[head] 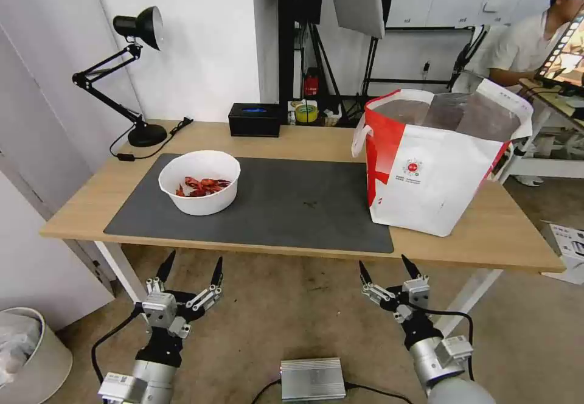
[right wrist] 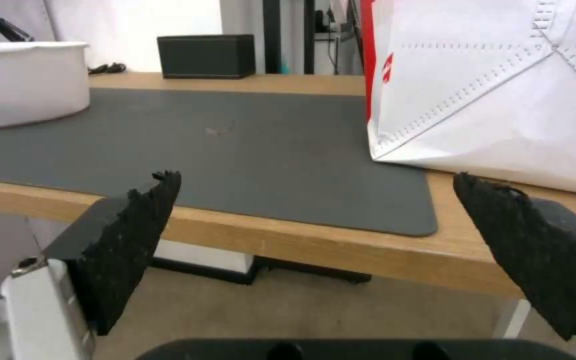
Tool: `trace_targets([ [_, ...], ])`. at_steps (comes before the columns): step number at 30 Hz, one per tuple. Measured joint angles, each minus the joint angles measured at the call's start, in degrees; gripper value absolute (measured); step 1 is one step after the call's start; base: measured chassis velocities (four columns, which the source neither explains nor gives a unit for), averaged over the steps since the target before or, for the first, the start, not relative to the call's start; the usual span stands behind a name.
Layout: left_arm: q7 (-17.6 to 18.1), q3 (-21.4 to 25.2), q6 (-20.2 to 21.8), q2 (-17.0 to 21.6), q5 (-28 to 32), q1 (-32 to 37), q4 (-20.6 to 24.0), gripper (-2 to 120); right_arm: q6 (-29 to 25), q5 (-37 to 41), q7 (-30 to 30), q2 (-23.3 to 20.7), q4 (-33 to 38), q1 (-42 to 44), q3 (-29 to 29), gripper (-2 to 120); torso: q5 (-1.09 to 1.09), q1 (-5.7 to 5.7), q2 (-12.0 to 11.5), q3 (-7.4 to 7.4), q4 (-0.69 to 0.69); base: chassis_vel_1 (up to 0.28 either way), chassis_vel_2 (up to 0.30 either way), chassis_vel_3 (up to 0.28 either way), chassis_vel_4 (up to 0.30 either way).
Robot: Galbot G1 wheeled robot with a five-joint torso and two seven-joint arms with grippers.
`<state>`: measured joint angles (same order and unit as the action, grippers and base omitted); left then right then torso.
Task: Pick up the trash from the table and place it into the takeout bag.
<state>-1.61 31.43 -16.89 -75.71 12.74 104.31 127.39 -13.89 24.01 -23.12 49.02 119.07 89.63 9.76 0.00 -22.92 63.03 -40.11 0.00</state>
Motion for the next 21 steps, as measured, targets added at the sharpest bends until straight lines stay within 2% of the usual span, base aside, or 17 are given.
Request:
trace_targets([
  [5, 1.64, 0.79, 1.73, 1.21, 2.27, -0.51, 1.15, 100, 0.0, 0.04, 0.03, 0.0, 0.0, -0.03, 0.0, 100, 0.0, 0.0, 0.0, 0.0, 0.0, 0.0, 0.0, 0.0, 0.0],
  [7, 4.22, 2.77, 6.11, 3.73, 5.83, -1.4, 3.39, 100, 0.0, 0.07, 0.06, 0.0, 0.0, -0.03, -0.01, 100, -0.01, 0.0, -0.01, 0.0, 0.0, 0.0, 0.0, 0.0, 0.0],
  [8, 4.22, 2.77, 6.11, 3.73, 5.83, -1.4, 3.39, 100, 0.0, 0.07, 0.06, 0.0, 0.0, -0.03, -0.01, 100, -0.01, 0.0, -0.01, 0.0, 0.0, 0.0, 0.0, 0.0, 0.0],
  [10, 5.46, 5.81, 11.55, 7.27, 10.87, -2.43, 5.64, 100, 0.0, 0.08, 0.07, -0.01, 0.0, -0.05, -0.01, 100, -0.01, 0.0, -0.01, 0.0, 0.01, 0.0, 0.0, 0.0, 0.0],
  [11, 5.46, 5.81, 11.55, 7.27, 10.87, -2.43, 5.64, 100, 0.0, 0.08, 0.07, -0.01, 0.0, -0.05, -0.01, 100, -0.01, 0.0, -0.01, 0.0, 0.01, 0.0, 0.0, 0.0, 0.0],
  [14, 8.92, 10.74, 17.84, 14.72, 21.94, -5.16, 7.32, 100, 0.02, 0.1, 0.09, -0.02, 0.0, -0.06, -0.01, 100, -0.02, 0.0, -0.01, 0.0, 0.0, 0.0, 0.0, 0.0, 0.0],
  [15, 8.92, 10.74, 17.84, 14.72, 21.94, -5.16, 7.32, 100, 0.02, 0.1, 0.09, -0.02, 0.0, -0.06, -0.01, 100, -0.02, 0.0, -0.01, 0.0, 0.0, 0.0, 0.0, 0.0, 0.0],
  [17, 11.75, 15.63, 20.71, 21.97, 31.43, -6.76, 6.85, 100, 0.03, 0.12, 0.1, -0.02, 0.0, -0.06, -0.01, 100, -0.02, -0.01, -0.01, 0.0, -0.02, 0.0, 0.0, 0.0, 0.0],
  [19, 12.3, 16.64, 21.13, 23.3, 33.23, -6.85, 6.72, 100, 0.03, 0.11, 0.1, -0.02, 0.0, -0.06, 0.0, 100, -0.02, -0.01, -0.01, -0.01, -0.01, 0.0, 0.0, 0.0, 0.0],
  [20, 13.98, 20.06, 22.7, 28.99, 40.46, -7.98, 5.82, 100, 0.03, 0.12, 0.1, -0.03, 0.0, -0.07, 0.0, 100, -0.01, 0.0, -0.01, -0.01, 0.02, 0.0, 0.0, 0.0, 0.0],
  [21, 14.43, 20.91, 23.09, 31.64, 43.76, -9.14, 4.92, 100, 0.03, 0.12, 0.11, -0.03, 0.0, -0.08, 0.0, 100, 0.0, 0.0, -0.01, -0.01, 0.02, 0.0, 0.0, 0.0, 0.0],
])
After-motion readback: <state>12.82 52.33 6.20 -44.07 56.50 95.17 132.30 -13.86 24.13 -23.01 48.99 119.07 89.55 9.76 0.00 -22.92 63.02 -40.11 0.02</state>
